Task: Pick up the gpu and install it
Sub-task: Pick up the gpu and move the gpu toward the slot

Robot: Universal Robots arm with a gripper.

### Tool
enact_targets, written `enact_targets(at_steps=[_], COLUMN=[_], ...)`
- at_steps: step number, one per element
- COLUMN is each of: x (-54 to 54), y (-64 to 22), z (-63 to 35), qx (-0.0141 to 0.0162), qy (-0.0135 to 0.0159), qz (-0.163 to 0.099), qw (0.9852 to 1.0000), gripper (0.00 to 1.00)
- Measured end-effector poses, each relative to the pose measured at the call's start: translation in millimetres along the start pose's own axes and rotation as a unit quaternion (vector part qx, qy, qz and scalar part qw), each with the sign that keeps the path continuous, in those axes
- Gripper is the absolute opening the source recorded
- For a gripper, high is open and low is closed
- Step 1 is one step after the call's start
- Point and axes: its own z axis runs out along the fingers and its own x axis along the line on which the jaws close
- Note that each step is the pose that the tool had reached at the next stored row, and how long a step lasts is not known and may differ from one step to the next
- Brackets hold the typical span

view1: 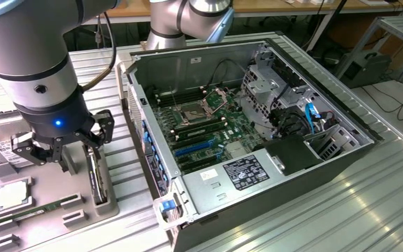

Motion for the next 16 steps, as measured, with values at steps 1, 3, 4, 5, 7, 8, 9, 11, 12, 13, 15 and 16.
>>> enact_targets(at_steps=[1,3,4,5,7,8,9,11,12,13,15,16], x=[0.0,0.1,0.1,0.1,0.1,0.2,0.2,0.2,0.4,0.3,-0.1,-0.5], y=[-0.1,-0.3,-0.4,-0.5,-0.8,-0.9,-1.3,-2.5,-3.1,-3.7,-4.1,-4.3], z=[0.4,1.5,1.8,2.2,3.1,4.2,5.1,6.4,7.1,8.0,9.4,10.0], qx=[0.0000,0.0000,0.0000,0.0000,0.0000,0.0000,0.0000,0.0000,0.0000,-0.0001,0.0000,0.0000], qy=[0.0000,0.0000,0.0000,0.0000,0.0000,0.0000,0.0000,0.0000,0.0001,-0.0001,0.0000,0.0001], qz=[0.000,0.000,0.000,0.000,0.000,0.000,0.000,0.000,0.000,0.000,0.000,0.000], qw=[1.0000,1.0000,1.0000,1.0000,1.0000,1.0000,1.0000,1.0000,1.0000,1.0000,1.0000,1.0000], gripper=[0.60,0.60,0.60,0.60,0.60,0.60,0.60,0.60,0.60,0.60,0.60,0.60])
